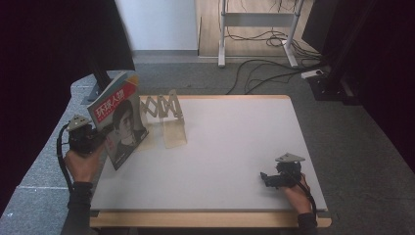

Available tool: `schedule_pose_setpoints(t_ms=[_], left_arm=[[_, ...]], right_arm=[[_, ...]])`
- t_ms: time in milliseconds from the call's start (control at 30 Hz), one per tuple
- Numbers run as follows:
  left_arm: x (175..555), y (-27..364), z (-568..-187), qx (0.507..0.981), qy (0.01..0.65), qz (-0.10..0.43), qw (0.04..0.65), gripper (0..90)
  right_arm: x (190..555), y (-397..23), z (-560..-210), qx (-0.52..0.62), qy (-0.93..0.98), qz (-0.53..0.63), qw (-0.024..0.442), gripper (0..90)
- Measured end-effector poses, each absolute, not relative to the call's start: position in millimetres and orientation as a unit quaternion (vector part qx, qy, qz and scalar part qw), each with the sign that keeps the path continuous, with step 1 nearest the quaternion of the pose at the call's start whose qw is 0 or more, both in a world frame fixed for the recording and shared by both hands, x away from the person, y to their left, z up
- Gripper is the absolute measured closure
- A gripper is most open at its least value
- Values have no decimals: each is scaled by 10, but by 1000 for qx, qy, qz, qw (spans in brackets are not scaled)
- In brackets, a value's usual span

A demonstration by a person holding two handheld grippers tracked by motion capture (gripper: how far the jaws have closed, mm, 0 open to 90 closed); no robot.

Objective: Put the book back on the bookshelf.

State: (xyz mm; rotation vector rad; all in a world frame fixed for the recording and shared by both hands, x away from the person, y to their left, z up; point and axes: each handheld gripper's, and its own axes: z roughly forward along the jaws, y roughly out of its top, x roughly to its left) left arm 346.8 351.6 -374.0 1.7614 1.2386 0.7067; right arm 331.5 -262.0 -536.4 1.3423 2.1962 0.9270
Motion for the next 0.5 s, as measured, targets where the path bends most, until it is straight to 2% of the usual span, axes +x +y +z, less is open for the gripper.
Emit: schedule_pose_setpoints(t_ms=[233,400,467,500], left_arm=[[3408,3503,-3821,709,502,265,419,851],[3357,3507,-3749,708,506,243,429,799],[3353,3494,-3723,712,512,241,417,807],[3353,3496,-3722,711,513,240,416,852]], right_arm=[[3316,-2621,-5364,480,786,332,202,0],[3316,-2621,-5365,480,786,332,202,0],[3315,-2620,-5364,481,786,332,201,0],[3316,-2621,-5365,480,786,332,202,0]])
